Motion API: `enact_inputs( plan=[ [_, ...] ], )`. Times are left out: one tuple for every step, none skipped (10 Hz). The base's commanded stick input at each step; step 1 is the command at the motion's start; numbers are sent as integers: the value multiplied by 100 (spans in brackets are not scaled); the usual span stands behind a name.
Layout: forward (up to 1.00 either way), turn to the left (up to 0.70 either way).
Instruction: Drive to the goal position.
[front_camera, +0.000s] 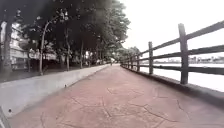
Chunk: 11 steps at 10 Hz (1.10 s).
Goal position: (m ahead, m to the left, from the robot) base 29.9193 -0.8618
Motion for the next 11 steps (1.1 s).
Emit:
enact_inputs(
  plan=[
    [70, 0],
    [70, 0],
    [70, 0],
    [70, 0],
    [70, 0],
    [70, 0],
    [70, 0],
    [70, 0],
    [70, 0],
    [70, 0],
    [70, 0]
  ],
)
